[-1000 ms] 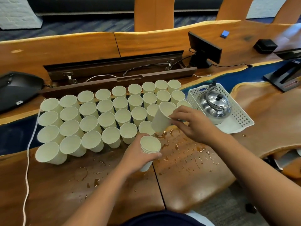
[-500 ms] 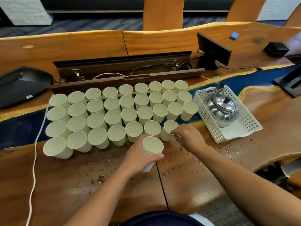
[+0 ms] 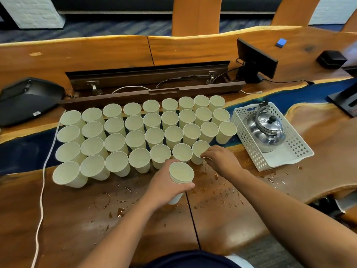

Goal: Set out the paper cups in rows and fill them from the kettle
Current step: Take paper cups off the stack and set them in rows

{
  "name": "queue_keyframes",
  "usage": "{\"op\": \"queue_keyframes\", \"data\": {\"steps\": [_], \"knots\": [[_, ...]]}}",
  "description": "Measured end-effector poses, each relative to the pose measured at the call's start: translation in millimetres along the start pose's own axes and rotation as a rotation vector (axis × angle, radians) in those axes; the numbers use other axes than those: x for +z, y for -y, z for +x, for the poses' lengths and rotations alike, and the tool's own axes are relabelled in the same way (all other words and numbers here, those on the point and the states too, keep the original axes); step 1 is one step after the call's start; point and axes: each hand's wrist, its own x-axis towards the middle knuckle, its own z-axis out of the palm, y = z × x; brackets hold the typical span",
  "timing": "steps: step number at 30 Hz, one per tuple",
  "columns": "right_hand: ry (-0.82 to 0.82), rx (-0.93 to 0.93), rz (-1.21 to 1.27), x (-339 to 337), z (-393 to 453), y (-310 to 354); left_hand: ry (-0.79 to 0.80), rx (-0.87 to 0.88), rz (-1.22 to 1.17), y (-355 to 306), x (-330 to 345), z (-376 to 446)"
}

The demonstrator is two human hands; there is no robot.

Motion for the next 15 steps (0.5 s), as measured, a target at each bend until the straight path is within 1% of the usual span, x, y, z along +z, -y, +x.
{"op": "queue_keyframes", "data": {"steps": [4,11,15], "knots": [[0.022,0.0,0.005,-1,2,-1,0.003,-0.008,0.005,1,1,0],[-0.083,-0.051,0.003,1,6,10,-0.004,-0.014,0.038,4,-1,0],[-0.103,-0.087,-0.018,4,15,23,-0.004,-0.002,0.05,3,-1,-1]]}}
